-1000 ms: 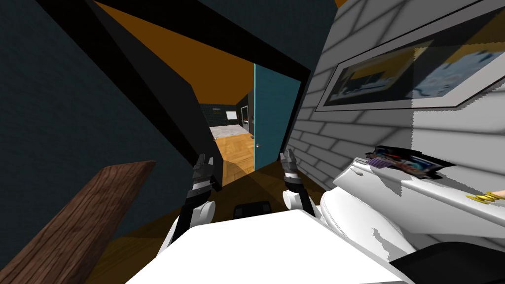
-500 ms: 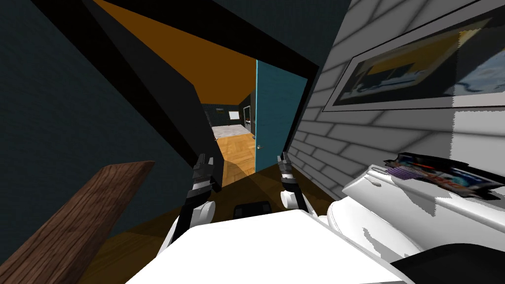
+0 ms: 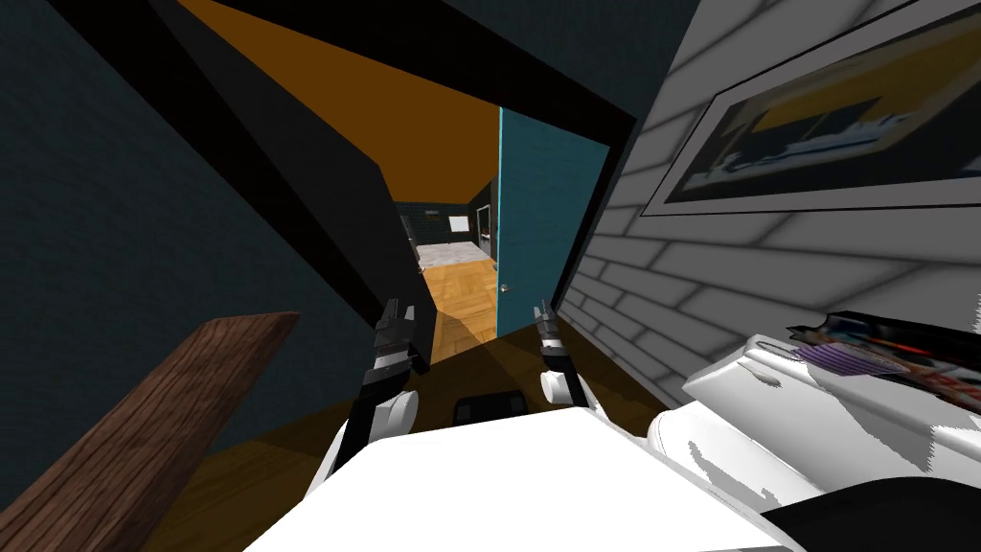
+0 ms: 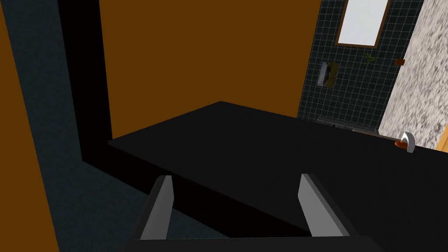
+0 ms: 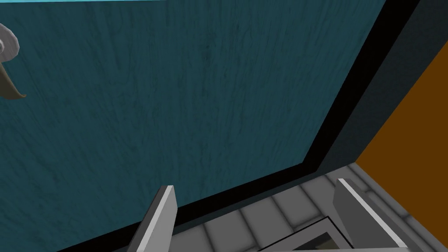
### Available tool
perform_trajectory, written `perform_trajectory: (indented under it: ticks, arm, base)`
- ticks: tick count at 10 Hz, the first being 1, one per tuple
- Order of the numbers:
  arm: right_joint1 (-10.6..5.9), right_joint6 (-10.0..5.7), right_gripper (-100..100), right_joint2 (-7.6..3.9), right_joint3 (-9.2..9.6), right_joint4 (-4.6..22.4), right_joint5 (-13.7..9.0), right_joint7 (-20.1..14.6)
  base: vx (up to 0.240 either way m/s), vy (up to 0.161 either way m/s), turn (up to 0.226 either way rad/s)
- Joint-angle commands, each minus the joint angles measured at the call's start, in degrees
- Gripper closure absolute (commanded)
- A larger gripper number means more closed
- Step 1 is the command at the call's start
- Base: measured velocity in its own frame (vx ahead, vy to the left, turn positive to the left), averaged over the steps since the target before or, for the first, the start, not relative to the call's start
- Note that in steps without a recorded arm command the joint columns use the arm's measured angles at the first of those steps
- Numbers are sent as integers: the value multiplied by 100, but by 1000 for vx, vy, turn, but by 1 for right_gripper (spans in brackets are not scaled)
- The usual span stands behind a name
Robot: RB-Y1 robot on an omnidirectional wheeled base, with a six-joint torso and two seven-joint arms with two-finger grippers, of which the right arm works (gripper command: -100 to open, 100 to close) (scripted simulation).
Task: Push the door open
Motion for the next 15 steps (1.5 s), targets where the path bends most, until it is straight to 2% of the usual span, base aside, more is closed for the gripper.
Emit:
perform_trajectory:
  ticks: [1, 3, 4, 8, 9, 10, 11, 15]
  arm:
    - [-44, -59, -100, -18, -7, 205, 0, -13]
    - [-182, -138, -100, -27, 6, 590, 22, -7]
    - [-182, -138, -100, -27, 6, 633, 22, -7]
    - [-464, -301, -100, -24, 34, 1425, 67, 5]
    - [-464, -301, -100, -24, 34, 1510, 67, 5]
    - [-535, -341, -100, -20, 41, 1702, 79, 8]
    - [-535, -341, -100, -20, 41, 1730, 79, 8]
    - [-811, -500, -100, 11, 68, 2509, 123, 19]
  base:
    - [47, -52, 41]
    - [59, -54, 84]
    - [53, -66, 40]
    - [73, -82, 100]
    - [64, -69, 41]
    - [51, -55, 55]
    - [35, -35, 39]
    - [69, -73, 98]
